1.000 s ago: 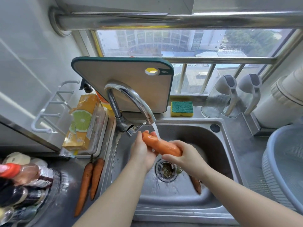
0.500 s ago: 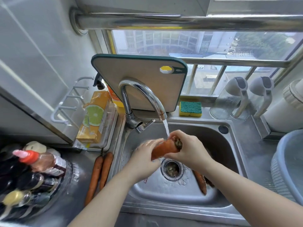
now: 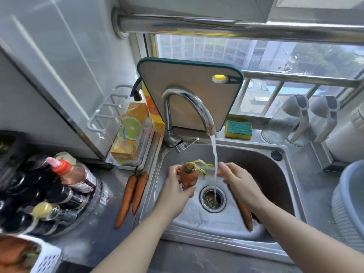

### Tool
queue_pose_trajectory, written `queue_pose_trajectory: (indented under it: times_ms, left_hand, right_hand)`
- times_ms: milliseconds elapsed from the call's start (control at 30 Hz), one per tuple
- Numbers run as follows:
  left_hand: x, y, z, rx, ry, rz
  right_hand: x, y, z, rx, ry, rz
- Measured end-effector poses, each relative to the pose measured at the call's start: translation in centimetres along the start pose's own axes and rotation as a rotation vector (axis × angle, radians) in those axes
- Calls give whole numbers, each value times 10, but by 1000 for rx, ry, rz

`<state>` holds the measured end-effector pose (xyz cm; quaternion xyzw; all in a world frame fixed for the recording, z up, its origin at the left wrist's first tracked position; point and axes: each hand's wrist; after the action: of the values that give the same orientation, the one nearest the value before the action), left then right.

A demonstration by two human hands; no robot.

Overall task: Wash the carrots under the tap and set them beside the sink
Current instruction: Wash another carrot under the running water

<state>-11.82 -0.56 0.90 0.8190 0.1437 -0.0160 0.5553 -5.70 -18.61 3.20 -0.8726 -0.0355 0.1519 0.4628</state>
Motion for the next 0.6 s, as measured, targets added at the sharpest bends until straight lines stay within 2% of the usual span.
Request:
queue_pose_trajectory:
  times_ms: [133, 267, 400, 600]
  left_hand:
    - [-10, 0, -21, -16, 122, 48]
    - [-17, -4, -55, 199, 302, 111]
    - [-24, -19, -87, 358, 354, -102]
    - [-33, -56, -114, 304, 460, -423]
  right_hand:
    - [4, 5, 16, -265, -193, 15]
    - [8, -2, 33, -325, -263, -5]
    - [9, -9, 51, -362, -324, -30]
    - [7, -16, 64, -409, -382, -42]
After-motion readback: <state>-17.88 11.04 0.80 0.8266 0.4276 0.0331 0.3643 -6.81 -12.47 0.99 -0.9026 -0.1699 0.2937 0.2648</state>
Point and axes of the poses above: each hand's wrist, its own x-axis towards the middle knuckle, its own z-axis out of the palm, y = z × x, and after that the axes turned 2 degrees about -x, right-handed
